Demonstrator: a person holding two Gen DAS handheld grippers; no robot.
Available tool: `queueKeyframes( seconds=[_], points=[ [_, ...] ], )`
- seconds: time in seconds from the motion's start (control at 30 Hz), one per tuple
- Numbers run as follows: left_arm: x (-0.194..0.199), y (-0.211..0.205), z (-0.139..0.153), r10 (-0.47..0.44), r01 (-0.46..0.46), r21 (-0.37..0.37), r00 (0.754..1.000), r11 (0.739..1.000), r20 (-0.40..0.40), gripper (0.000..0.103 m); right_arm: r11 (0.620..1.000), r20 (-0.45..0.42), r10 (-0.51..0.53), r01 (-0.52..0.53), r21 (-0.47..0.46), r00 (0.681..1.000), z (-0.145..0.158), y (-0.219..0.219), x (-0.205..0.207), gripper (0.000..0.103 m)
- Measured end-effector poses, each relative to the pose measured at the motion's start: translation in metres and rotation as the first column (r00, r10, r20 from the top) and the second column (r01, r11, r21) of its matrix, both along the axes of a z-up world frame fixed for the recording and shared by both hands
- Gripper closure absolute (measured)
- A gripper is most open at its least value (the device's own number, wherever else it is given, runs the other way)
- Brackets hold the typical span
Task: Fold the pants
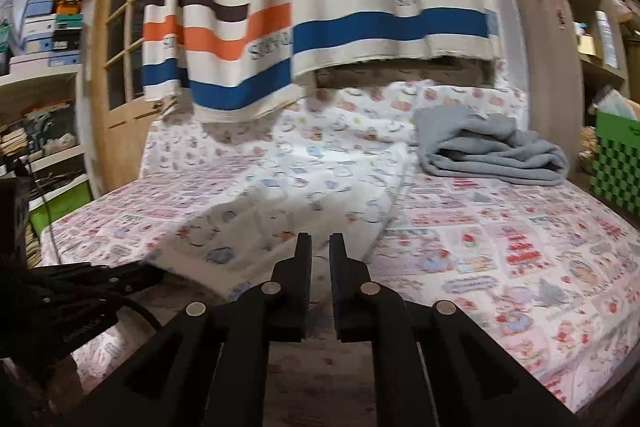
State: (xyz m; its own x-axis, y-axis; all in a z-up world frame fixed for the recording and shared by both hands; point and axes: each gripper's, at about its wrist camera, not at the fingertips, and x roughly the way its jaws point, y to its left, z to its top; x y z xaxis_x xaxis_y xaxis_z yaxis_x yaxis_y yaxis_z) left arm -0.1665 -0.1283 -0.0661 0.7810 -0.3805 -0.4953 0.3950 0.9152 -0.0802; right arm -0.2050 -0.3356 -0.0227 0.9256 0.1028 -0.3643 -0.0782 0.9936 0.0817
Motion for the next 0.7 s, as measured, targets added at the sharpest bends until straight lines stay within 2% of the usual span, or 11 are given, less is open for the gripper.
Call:
queueKeyframes(
  seconds=[0.13,0.3,0.37,0.43,0.5,0.53,0.57,0.6,0.7],
  points=[
    [-0.005,0.007,0.008,-0.078,0.078,-0.019,0.997,0.997,0.008,0.099,0.999,-0.025,0.022,-0.022,-0.024,0.999,-0.006,0.011,0.006,0.094],
    [0.001,0.008,0.009,-0.143,0.142,-0.029,0.989,0.989,-0.047,0.076,0.999,-0.014,0.028,-0.028,-0.032,1.0,-0.004,0.015,0.007,0.094],
    [0.009,0.002,0.005,-0.147,0.146,-0.017,0.986,0.989,-0.076,0.076,0.999,-0.009,0.033,-0.033,-0.027,0.999,-0.001,0.015,0.008,0.094],
    [0.017,-0.009,0.007,-0.149,0.152,0.042,0.986,0.987,-0.075,0.076,0.999,-0.012,0.039,-0.039,-0.034,0.999,0.001,0.015,0.011,0.092],
    [0.027,-0.016,0.009,-0.156,0.162,0.069,0.983,0.984,-0.094,0.077,0.997,-0.007,0.05,-0.051,-0.054,0.999,0.005,0.016,0.014,0.077],
    [0.033,-0.016,0.01,-0.16,0.168,0.057,0.98,0.984,-0.114,0.079,0.996,-0.005,0.06,-0.061,-0.059,0.998,0.007,0.016,0.015,0.074],
    [0.039,-0.015,0.012,-0.175,0.181,0.032,0.975,0.983,-0.135,0.092,0.995,-0.003,0.078,-0.078,-0.066,0.997,0.009,0.016,0.016,0.073],
    [0.043,-0.014,0.016,-0.19,0.195,0.019,0.972,0.981,-0.14,0.096,0.992,-0.001,0.099,-0.099,-0.074,0.995,0.011,0.017,0.015,0.073],
    [0.055,-0.009,0.033,-0.24,0.238,-0.029,0.961,0.971,-0.141,0.096,0.978,0.014,0.172,-0.169,-0.12,0.985,0.014,0.025,0.013,0.073]
  ],
)
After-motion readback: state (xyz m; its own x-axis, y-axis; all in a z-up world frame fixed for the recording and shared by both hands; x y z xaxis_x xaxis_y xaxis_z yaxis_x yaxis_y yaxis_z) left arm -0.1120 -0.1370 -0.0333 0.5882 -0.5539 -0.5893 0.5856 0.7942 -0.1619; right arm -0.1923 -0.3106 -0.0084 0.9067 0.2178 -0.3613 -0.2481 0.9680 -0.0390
